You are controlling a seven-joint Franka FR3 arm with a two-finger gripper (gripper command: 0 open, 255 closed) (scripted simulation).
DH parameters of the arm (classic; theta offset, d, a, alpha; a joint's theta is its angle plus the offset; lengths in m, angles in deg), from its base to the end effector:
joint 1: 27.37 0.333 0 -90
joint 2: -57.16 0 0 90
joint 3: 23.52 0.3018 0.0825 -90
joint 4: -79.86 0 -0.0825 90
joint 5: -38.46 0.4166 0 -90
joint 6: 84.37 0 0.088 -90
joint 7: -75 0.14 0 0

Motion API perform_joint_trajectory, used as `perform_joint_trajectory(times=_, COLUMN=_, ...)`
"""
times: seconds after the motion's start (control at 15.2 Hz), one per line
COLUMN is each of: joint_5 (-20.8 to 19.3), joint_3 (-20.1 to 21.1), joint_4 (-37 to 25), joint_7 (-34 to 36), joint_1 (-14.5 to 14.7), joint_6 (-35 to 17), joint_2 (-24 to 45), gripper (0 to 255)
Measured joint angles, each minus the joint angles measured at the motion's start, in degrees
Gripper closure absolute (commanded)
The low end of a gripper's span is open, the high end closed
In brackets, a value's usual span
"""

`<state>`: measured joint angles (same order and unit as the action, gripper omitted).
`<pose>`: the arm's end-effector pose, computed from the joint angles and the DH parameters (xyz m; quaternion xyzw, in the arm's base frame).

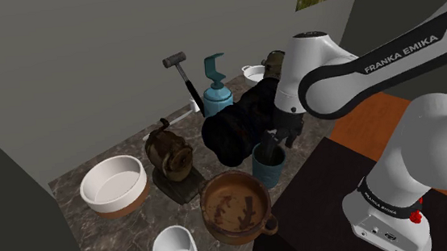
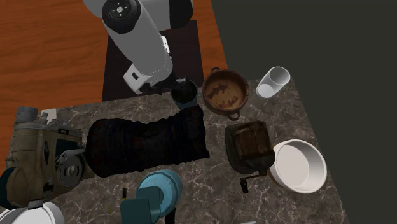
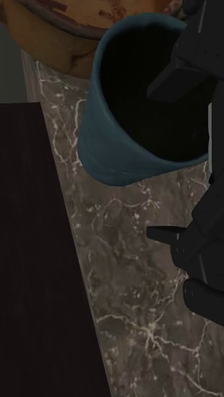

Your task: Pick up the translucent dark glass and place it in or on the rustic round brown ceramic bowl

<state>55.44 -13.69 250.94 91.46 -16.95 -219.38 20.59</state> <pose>0.3136 0.1064 0.2502 -0.9947 0.0878 0.0103 0.0533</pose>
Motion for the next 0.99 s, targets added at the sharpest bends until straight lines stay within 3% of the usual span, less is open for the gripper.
perform_joint_trajectory(times=0.53, joint_5=0.7, joint_3=0.1, joint_4=0.9, joint_7=-0.5, joint_1=0.3, joint_6=-3.2, joint_2=2.3, gripper=0)
perform_joint_trajectory(times=0.59, joint_5=0.7, joint_3=0.1, joint_4=0.9, joint_7=-0.5, joint_1=0.3, joint_6=-3.2, joint_2=2.3, gripper=255)
perform_joint_trajectory(times=0.99, joint_5=0.7, joint_3=0.1, joint_4=0.9, joint_7=-0.5, joint_1=0.3, joint_6=-3.2, joint_2=2.3, gripper=255)
